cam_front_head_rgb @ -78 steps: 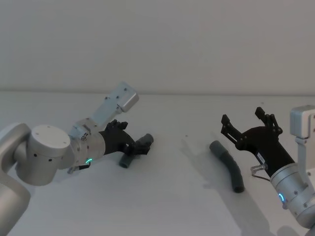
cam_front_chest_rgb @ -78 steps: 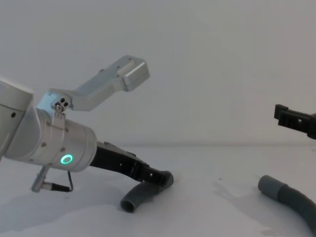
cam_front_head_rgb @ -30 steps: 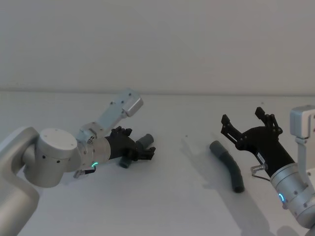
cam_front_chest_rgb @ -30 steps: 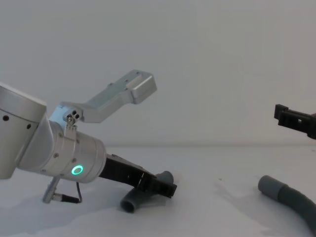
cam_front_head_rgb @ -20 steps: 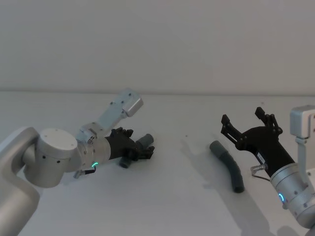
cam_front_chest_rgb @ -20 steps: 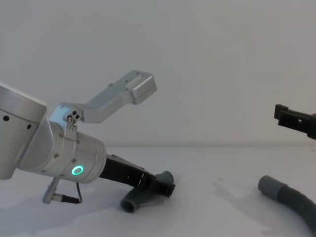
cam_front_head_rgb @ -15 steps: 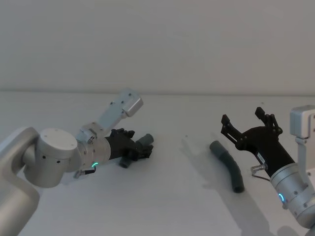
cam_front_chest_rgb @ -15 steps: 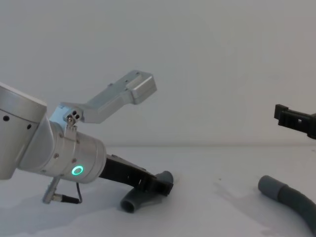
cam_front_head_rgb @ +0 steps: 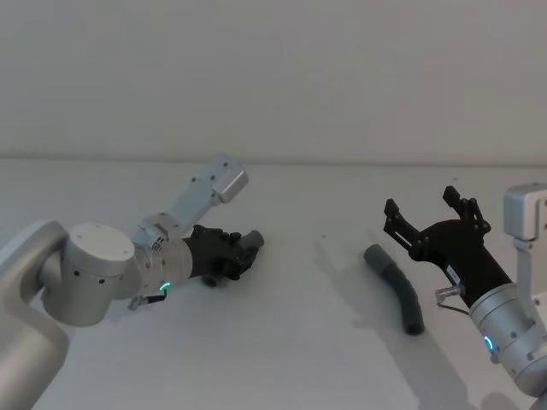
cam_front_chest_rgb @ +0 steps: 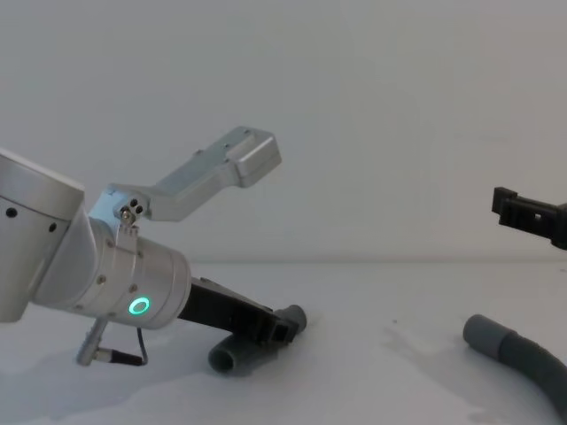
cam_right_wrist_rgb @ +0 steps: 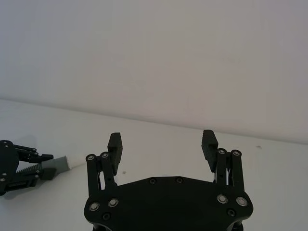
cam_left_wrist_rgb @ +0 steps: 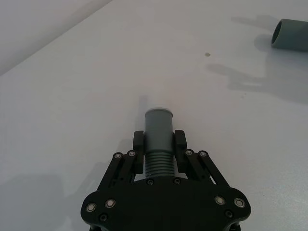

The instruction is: Use both hands to pick up one end of the pipe from the table, align the ends, and insert them.

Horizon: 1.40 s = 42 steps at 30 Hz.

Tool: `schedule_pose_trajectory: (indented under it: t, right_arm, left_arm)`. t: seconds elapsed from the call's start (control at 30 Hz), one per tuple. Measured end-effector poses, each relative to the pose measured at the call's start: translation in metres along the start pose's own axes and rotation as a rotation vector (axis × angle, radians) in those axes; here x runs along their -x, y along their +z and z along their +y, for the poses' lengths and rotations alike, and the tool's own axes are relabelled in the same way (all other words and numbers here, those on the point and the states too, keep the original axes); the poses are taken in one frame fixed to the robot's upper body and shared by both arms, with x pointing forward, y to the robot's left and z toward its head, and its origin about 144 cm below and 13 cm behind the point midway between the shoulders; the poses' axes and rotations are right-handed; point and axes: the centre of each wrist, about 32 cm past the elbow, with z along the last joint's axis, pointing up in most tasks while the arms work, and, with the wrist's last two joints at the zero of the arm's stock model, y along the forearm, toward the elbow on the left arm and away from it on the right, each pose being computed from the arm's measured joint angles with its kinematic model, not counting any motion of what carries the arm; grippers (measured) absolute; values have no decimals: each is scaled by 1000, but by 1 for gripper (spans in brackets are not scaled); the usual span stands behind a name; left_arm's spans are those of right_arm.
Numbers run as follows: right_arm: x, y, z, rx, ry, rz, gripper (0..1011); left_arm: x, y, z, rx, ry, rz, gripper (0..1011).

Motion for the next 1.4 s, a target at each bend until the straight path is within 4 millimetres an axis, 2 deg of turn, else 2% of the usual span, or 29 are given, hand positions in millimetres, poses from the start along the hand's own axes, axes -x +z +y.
schedule_pose_trajectory:
  t: [0.93,1.4]
  right_arm:
    - [1,1,-2,40,7,-44,999]
    - [5,6,-22,202,-29,-108,999]
  left_arm:
    - [0,0,0,0,0,0,349]
    - [0,0,0,0,0,0,349]
